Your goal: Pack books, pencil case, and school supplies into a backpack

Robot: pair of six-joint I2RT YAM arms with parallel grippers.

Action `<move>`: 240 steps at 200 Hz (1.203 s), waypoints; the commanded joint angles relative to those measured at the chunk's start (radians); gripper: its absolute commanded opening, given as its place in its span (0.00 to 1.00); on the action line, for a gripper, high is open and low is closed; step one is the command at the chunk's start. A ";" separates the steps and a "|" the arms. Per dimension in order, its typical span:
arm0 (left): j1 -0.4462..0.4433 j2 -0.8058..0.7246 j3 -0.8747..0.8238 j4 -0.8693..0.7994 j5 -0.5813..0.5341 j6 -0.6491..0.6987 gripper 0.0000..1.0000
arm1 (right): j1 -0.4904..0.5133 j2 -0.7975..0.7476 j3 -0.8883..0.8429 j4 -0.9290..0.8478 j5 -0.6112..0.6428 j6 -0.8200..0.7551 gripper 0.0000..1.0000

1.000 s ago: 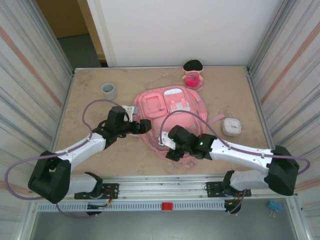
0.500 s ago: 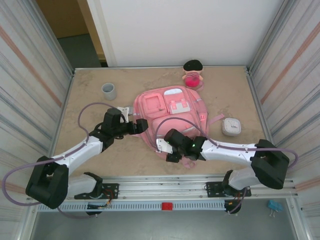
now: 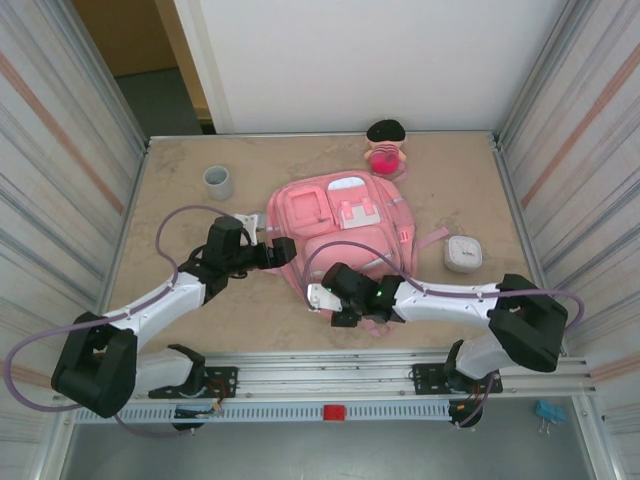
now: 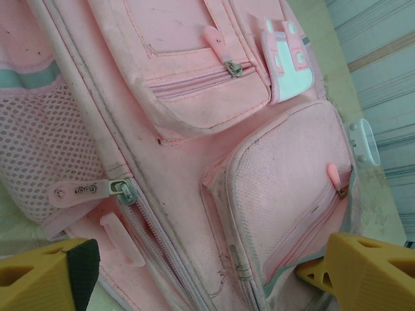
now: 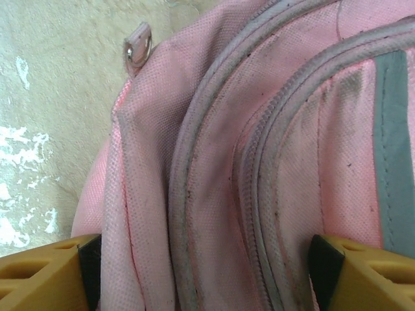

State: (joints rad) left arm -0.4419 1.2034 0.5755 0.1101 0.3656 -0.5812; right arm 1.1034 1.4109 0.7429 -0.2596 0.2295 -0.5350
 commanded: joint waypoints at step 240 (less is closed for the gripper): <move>0.013 -0.047 0.003 -0.020 -0.037 0.016 0.91 | 0.066 -0.048 -0.042 -0.052 0.150 0.002 0.18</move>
State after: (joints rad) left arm -0.4374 1.1961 0.5755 0.1055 0.3573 -0.5804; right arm 1.1530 1.3998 0.6617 -0.1875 0.3260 -0.5137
